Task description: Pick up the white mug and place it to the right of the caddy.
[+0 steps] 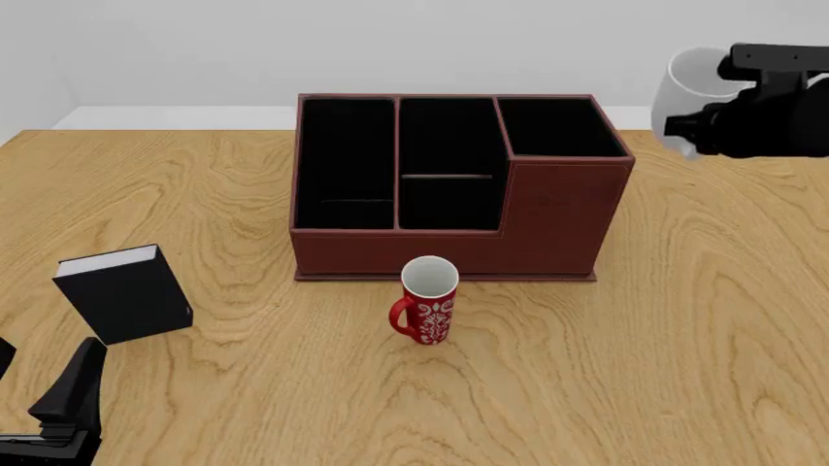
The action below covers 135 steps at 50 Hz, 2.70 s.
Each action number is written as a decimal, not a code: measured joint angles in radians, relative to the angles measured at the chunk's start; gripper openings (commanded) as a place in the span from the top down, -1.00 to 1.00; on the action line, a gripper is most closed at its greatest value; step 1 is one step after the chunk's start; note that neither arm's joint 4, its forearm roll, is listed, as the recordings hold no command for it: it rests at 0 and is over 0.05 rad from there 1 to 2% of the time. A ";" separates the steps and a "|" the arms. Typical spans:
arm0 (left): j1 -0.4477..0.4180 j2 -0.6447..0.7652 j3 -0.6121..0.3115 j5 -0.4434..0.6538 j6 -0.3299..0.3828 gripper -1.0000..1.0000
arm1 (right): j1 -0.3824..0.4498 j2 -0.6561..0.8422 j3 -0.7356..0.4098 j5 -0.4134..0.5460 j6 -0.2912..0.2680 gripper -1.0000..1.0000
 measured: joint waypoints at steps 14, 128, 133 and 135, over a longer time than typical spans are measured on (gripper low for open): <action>0.000 0.000 0.000 0.000 0.000 -1.00 | -0.013 0.036 0.022 -0.035 0.015 1.00; 0.000 0.000 0.000 0.000 0.000 -1.00 | -0.020 0.246 0.193 -0.214 0.039 1.00; 0.000 0.000 0.000 0.000 0.000 -1.00 | -0.017 0.252 0.203 -0.226 0.040 1.00; 0.000 0.000 0.000 0.000 0.000 -1.00 | -0.015 0.253 0.208 -0.230 0.041 1.00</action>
